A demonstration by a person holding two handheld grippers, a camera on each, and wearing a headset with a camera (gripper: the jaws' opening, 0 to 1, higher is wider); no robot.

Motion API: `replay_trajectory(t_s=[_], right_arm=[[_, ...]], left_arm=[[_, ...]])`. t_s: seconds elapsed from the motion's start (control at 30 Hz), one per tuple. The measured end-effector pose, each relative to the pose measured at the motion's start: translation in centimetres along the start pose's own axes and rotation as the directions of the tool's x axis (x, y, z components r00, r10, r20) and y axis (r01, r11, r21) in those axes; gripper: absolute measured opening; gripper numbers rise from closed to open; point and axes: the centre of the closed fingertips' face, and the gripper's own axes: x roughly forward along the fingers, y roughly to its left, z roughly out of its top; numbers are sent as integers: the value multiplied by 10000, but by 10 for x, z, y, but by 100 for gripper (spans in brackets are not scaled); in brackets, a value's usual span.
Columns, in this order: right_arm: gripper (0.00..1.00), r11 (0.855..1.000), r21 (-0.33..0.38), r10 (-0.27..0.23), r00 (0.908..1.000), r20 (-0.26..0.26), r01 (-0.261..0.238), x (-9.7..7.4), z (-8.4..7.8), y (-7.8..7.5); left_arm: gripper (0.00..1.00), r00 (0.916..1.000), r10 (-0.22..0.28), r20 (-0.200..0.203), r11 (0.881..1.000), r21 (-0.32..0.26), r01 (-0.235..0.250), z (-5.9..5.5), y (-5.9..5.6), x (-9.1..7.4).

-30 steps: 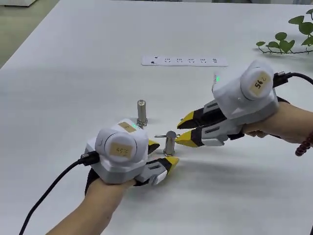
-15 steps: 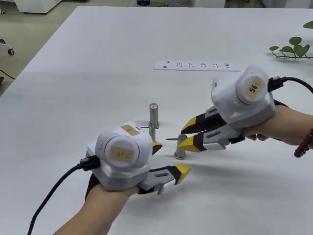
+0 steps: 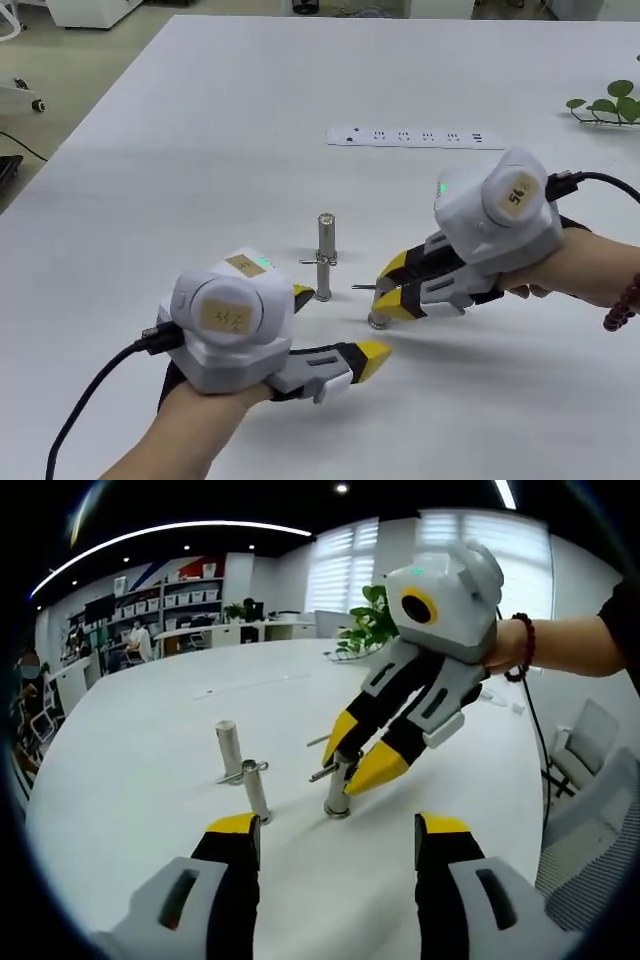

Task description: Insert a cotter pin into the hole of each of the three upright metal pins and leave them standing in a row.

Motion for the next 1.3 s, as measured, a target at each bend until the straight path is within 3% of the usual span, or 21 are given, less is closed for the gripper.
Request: replay_trajectory(t_s=[0.3, 0.67, 0.9, 1.3], right_arm=[[9, 9998, -46, 212, 9998, 13, -212, 1, 1, 0], [8, 9996, -152, 257, 9997, -20, -258, 1, 1, 1], [8, 9987, -426, 275, 9996, -99, -279, 0, 1, 1], [8, 9998, -182, 41, 9999, -98, -43, -2, 3, -15]], left_arm=[[73, 9994, 205, 285, 9994, -290, -197, 0, 8, -10], [85, 9974, 410, 589, 9990, -173, -400, 7, 15, -16], [89, 9971, 545, 537, 9985, -123, -539, 6, 19, -18], [99, 9969, 381, 688, 9989, 261, -400, 10, 14, -17]])
